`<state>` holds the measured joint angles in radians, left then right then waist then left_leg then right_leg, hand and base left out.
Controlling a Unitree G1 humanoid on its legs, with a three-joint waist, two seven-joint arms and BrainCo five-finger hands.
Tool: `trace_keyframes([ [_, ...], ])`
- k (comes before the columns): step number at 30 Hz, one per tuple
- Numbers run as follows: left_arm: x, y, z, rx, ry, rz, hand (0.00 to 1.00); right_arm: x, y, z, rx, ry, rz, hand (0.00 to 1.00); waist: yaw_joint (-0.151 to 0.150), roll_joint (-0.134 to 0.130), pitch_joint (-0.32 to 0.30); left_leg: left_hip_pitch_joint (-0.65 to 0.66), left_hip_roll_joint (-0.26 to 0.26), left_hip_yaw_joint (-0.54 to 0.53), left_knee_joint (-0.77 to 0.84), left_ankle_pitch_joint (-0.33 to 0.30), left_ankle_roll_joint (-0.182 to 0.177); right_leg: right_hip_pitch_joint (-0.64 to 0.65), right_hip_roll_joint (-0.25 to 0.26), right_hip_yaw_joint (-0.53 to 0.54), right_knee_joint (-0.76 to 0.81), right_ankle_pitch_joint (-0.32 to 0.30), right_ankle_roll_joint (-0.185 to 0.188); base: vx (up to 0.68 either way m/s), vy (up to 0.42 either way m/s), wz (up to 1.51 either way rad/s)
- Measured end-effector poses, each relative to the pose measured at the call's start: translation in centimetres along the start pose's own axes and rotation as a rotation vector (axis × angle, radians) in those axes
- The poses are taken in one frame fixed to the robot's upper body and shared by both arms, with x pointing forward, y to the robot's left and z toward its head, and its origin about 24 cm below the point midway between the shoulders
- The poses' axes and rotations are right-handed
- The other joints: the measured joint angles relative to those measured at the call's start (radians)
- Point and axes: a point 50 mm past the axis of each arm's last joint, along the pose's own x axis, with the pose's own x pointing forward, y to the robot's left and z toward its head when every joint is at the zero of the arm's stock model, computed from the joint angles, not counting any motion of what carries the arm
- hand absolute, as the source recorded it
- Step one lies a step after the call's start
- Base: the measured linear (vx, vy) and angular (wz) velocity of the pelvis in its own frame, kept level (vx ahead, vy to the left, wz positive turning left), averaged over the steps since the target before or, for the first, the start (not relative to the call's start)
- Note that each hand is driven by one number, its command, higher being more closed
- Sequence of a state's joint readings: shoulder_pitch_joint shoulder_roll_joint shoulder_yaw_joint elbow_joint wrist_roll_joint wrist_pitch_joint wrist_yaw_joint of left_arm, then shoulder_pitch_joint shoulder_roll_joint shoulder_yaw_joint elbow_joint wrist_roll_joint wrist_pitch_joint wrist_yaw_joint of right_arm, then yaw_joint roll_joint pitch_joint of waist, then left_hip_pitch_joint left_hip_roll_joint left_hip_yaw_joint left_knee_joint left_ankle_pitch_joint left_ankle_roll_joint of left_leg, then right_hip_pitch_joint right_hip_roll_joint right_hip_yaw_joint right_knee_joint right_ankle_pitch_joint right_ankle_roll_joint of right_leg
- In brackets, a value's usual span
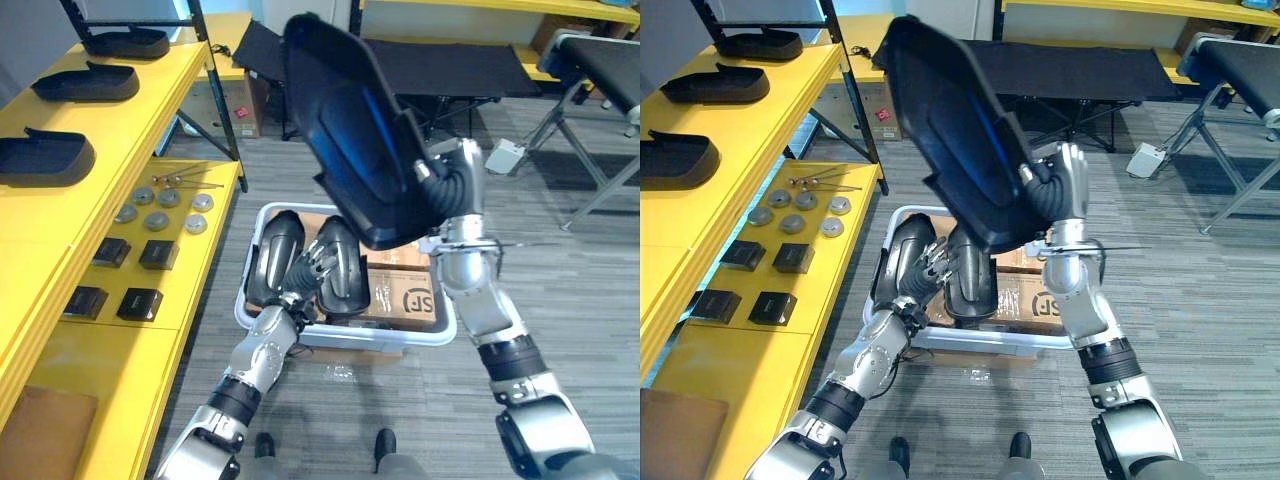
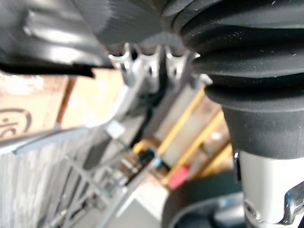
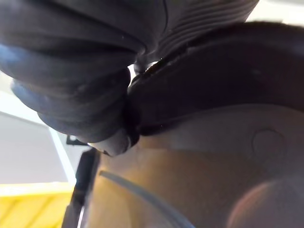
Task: Walk over and take plastic housings, then place them on the shelf
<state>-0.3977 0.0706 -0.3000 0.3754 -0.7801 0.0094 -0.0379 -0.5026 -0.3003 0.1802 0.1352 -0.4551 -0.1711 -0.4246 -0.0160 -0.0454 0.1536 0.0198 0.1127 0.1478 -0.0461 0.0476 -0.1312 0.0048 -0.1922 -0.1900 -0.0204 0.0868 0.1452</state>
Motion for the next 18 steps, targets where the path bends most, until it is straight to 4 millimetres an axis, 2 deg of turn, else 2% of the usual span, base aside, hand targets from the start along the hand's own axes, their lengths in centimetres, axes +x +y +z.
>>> trace_keyframes([
  [5,0.4,-1.3,0.5,0.012,-0.020,-0.006,0.00,-2.1,2.9,0.5,0.074,0.022,0.115,1.00,0.001,0.001,-0.011,0.030,-0.002,0.000,-0.018,0.004,-0.001,0.033,0.001,-0.002,-0.023,0.006,0.001,0.00,0.000,0.00],
  [11,0.4,-1.7,1.1,0.002,-0.051,-0.003,0.00,-2.6,3.6,0.6,0.121,0.055,0.110,1.00,0.001,0.001,-0.011,0.032,-0.004,-0.003,-0.032,0.012,-0.001,0.033,0.001,-0.006,-0.027,0.006,0.001,-0.01,-0.001,0.01],
  [12,0.4,-1.9,1.4,-0.001,-0.065,0.000,1.00,-2.6,3.7,0.5,0.127,0.062,0.108,1.00,0.001,0.001,-0.011,0.032,-0.004,-0.003,-0.032,0.012,-0.001,0.033,0.001,-0.007,-0.028,0.006,0.002,0.00,0.000,0.00],
  [18,0.4,-1.8,1.7,-0.003,-0.085,0.028,1.00,-3.7,4.0,-0.2,0.166,0.116,0.105,1.00,0.001,-0.001,-0.022,0.032,-0.004,-0.025,-0.032,0.012,-0.001,0.057,0.003,-0.032,-0.046,0.009,0.002,-0.01,-0.007,0.10],
])
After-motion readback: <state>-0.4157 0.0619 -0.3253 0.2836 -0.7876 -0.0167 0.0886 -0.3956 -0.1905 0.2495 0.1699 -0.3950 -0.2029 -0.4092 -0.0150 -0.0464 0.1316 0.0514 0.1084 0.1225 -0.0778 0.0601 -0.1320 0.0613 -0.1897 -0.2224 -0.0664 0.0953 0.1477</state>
